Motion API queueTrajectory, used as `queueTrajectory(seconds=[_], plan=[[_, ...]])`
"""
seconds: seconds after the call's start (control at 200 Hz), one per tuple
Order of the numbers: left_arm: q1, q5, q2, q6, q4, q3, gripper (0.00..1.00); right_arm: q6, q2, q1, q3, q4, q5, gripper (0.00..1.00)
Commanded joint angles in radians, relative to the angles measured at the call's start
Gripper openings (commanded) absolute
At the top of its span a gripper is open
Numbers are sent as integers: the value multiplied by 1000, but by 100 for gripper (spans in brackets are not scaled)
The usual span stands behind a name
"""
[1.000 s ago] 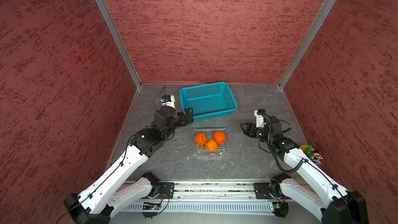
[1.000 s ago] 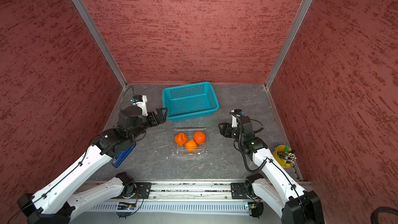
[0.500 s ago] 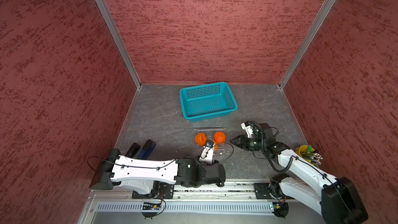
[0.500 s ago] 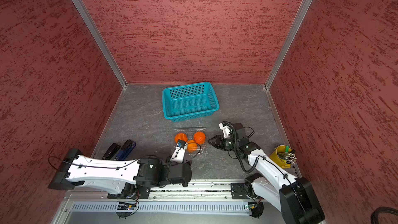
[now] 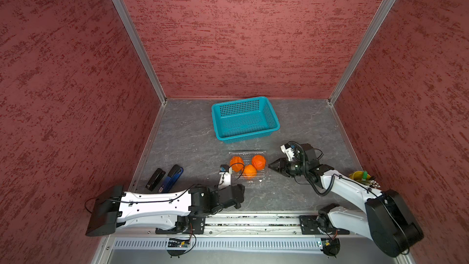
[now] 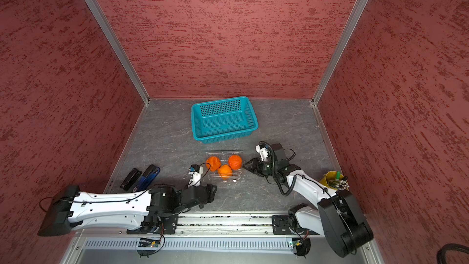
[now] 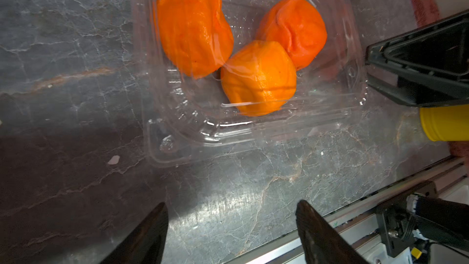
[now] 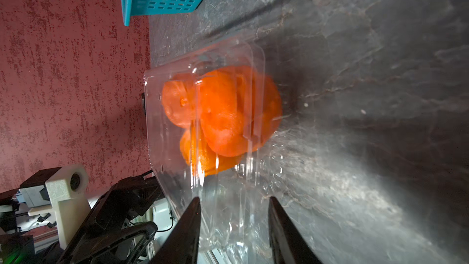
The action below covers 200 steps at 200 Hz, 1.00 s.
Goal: Take oranges out of containers
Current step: Adjust the packing box at the center of the board.
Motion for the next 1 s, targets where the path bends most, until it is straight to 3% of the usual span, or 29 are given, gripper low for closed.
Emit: queueTrajectory(seconds=[0.0, 0.22, 0.606, 0.721, 0.852, 0.997], plan=[[48, 46, -18, 0, 128, -31, 85, 36, 21, 9, 32, 90, -21, 44], [191, 134, 6, 52, 249, -73, 89, 52, 22, 43, 57, 93, -26, 45], [450, 235, -96, 173, 207, -87, 92, 181, -38, 108, 1, 214, 4, 50], [403, 206, -127, 165, 106, -62, 91, 202, -65, 123, -17, 219, 33, 51], [190, 77, -142, 52, -21, -63, 86, 205, -115, 123, -41, 192, 74, 51], [0, 5, -13, -79, -39, -44, 86, 202, -107, 123, -42, 186, 69, 41]])
